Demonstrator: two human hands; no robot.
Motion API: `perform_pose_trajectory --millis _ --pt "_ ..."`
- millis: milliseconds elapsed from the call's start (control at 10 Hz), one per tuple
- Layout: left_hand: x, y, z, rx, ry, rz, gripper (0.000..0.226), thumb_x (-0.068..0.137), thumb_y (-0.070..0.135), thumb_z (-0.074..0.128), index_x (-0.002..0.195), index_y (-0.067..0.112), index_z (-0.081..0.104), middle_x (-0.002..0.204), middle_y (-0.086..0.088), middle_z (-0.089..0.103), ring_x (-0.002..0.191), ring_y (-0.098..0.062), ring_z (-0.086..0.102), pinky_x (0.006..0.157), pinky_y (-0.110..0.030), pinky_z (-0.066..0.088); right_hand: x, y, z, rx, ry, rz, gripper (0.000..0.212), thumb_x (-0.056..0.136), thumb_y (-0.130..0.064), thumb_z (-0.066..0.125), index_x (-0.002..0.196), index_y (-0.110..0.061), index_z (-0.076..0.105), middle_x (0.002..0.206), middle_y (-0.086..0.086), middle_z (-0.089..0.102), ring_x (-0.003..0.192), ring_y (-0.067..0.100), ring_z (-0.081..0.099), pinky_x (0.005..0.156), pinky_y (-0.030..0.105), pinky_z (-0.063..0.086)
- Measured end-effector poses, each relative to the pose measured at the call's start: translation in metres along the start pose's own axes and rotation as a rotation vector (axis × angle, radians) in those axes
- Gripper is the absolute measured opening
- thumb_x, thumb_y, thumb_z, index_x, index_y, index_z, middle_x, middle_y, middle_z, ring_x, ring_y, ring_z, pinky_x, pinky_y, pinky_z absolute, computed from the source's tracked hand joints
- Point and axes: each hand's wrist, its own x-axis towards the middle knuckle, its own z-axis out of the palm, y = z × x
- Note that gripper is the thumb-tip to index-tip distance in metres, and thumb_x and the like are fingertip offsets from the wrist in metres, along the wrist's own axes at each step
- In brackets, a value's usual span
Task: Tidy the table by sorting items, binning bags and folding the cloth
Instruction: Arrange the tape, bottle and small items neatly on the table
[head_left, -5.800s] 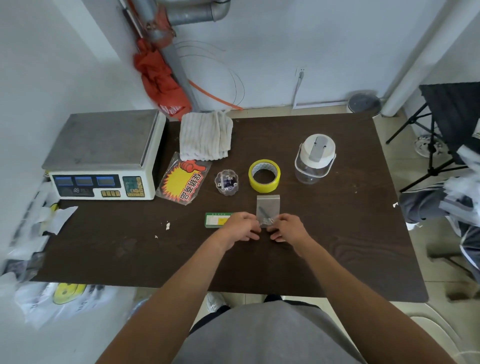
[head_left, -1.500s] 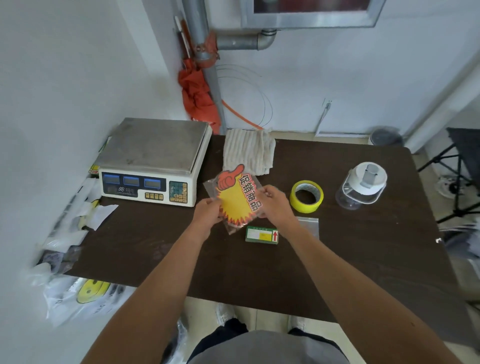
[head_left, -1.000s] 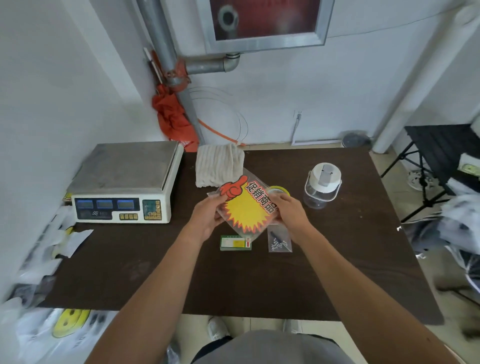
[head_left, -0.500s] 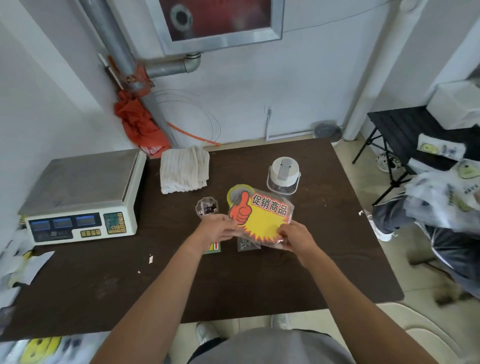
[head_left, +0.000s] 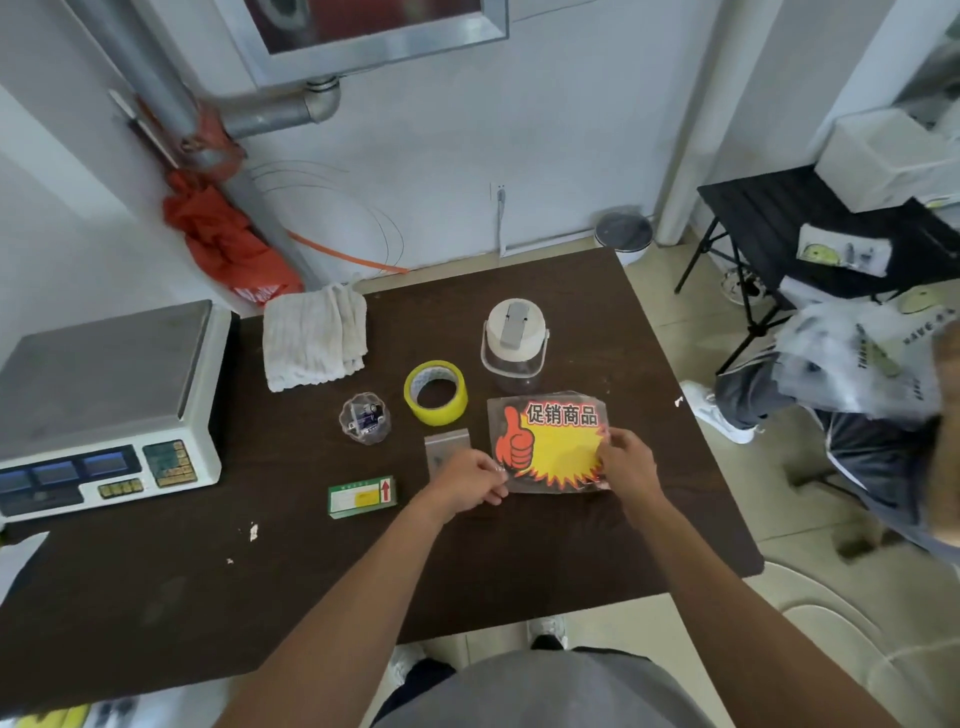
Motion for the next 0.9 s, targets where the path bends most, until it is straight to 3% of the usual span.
perform_pose_trajectory --millis 100,200,300,400,500,600,700,800,900 --pt "0.007 0.002 0.013 0.039 -0.010 -0.015 0.013 0.102 0.015 0.057 0.092 0.012 0.066 0.083 -0.003 0.074 0.071 -0.013 0.071 0.065 -0.021 0.052 0.004 0.003 -0.008 -0.045 0.007 0.014 0.033 0.100 -0.022 0.048 0.130 -0.013 0.059 0.106 0.002 0.066 0.098 0.020 0.065 0.089 0.046 0.057" --pt "0.012 0.002 0.021 0.047 -0.012 -0.027 0.014 0.101 0.014 0.056 0.091 0.013 0.065 0.079 -0.002 0.074 0.068 -0.014 0.071 0.079 -0.032 0.057 0.008 0.007 -0.013 -0.091 0.012 0.030 0.032 0.100 -0.022 0.048 0.129 -0.011 0.059 0.105 0.004 0.065 0.096 0.021 0.065 0.084 0.042 0.057" --pt "0.011 0.001 0.025 0.059 -0.012 -0.052 0.015 0.100 0.012 0.053 0.090 0.013 0.065 0.083 -0.004 0.076 0.068 -0.013 0.071 0.076 -0.028 0.058 0.012 0.010 -0.015 -0.146 -0.005 0.018 0.035 0.101 -0.025 0.047 0.130 -0.011 0.059 0.107 0.005 0.067 0.096 0.020 0.066 0.082 0.042 0.057" --pt "0.006 -0.001 0.025 0.094 -0.006 -0.075 0.015 0.099 0.009 0.052 0.097 0.011 0.066 0.092 -0.007 0.077 0.069 -0.011 0.070 0.052 -0.013 0.048 0.014 0.010 -0.018 -0.203 -0.005 0.001 0.033 0.102 -0.026 0.048 0.129 -0.013 0.061 0.106 0.004 0.067 0.090 0.016 0.064 0.067 0.031 0.050" --pt "0.004 -0.003 0.022 0.099 -0.012 -0.091 0.013 0.100 0.011 0.054 0.095 0.012 0.066 0.094 -0.009 0.076 0.069 -0.011 0.069 0.048 -0.013 0.045 0.017 0.008 -0.020 -0.272 0.039 -0.022 0.034 0.101 -0.028 0.049 0.128 -0.013 0.064 0.109 0.006 0.068 0.092 0.019 0.064 0.069 0.030 0.049" --pt "0.007 -0.008 0.017 0.127 0.006 -0.133 0.013 0.099 0.016 0.057 0.089 0.015 0.066 0.085 -0.003 0.072 0.069 -0.013 0.068 0.061 -0.022 0.050 0.016 0.005 -0.019 -0.352 0.143 -0.053 0.033 0.099 -0.028 0.050 0.125 -0.016 0.067 0.121 0.012 0.065 0.106 0.030 0.063 0.082 0.035 0.048" --pt "0.007 -0.008 0.009 0.107 0.025 -0.148 0.010 0.099 0.017 0.061 0.090 0.014 0.066 0.084 -0.005 0.071 0.070 -0.016 0.068 0.066 -0.023 0.052 0.010 -0.003 -0.016 -0.367 0.202 -0.091 0.030 0.099 -0.025 0.052 0.122 -0.014 0.067 0.126 0.012 0.058 0.109 0.032 0.060 0.080 0.032 0.040" --pt "0.006 -0.009 0.003 0.050 0.015 -0.105 0.007 0.098 0.019 0.062 0.095 0.013 0.065 0.081 -0.002 0.071 0.069 -0.013 0.068 0.056 -0.019 0.046 0.009 -0.010 -0.011 -0.379 0.178 -0.132 0.029 0.099 -0.026 0.051 0.120 -0.012 0.066 0.124 0.011 0.059 0.107 0.031 0.060 0.081 0.034 0.044" --pt "0.004 -0.004 -0.005 0.018 0.006 -0.061 0.010 0.098 0.020 0.061 0.101 0.011 0.066 0.084 -0.002 0.072 0.068 -0.011 0.069 0.057 -0.019 0.045 0.008 -0.019 0.001 -0.387 0.152 -0.150 0.033 0.099 -0.028 0.050 0.121 -0.011 0.066 0.122 0.013 0.062 0.108 0.033 0.060 0.085 0.037 0.044"
